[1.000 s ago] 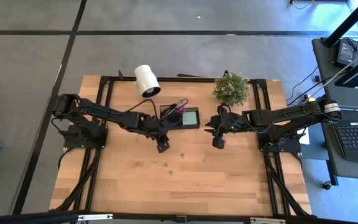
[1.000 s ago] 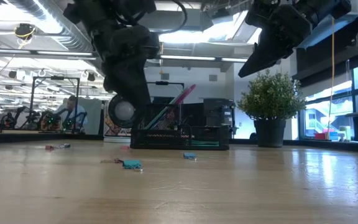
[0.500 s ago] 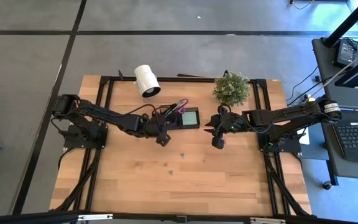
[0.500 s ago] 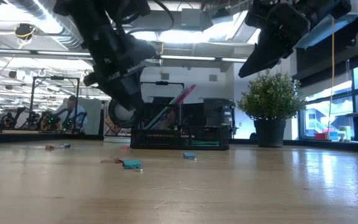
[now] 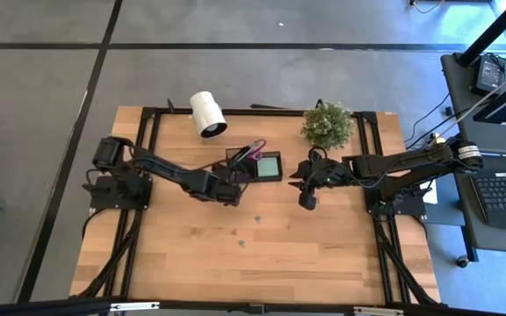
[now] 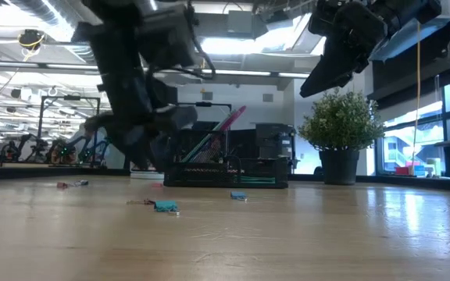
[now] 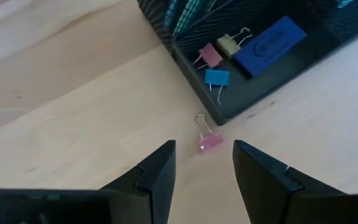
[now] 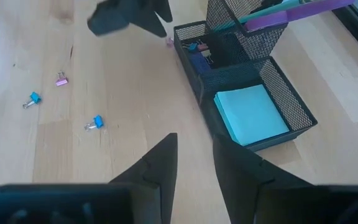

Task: Pick and place office supplies into organizer
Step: Put the pink binder clip into the black desk organizer

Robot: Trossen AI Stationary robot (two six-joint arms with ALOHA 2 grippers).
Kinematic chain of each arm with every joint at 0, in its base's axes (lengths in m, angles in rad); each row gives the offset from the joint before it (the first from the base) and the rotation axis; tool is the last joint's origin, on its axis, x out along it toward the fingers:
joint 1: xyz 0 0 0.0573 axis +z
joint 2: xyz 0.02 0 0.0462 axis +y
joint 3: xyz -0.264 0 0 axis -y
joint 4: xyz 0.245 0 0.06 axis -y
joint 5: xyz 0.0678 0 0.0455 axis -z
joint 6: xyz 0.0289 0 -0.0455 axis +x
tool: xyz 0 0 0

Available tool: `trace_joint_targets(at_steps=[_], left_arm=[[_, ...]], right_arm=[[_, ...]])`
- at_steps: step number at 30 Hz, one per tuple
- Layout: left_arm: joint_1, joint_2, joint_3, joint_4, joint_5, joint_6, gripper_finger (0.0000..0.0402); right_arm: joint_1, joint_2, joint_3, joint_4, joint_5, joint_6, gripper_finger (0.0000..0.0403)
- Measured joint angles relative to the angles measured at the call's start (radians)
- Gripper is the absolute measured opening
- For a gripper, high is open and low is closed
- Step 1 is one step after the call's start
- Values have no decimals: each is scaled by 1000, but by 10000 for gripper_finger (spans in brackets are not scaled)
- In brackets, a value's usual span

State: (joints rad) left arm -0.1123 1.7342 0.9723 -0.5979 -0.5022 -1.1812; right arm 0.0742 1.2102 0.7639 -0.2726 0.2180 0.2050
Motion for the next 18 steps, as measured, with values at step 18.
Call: trace_joint_targets(at_steps=[18], left_arm=[[15,160,80,-20,-5,-136,153]], right_arm=[[0,0,0,-1,0,-3,107]])
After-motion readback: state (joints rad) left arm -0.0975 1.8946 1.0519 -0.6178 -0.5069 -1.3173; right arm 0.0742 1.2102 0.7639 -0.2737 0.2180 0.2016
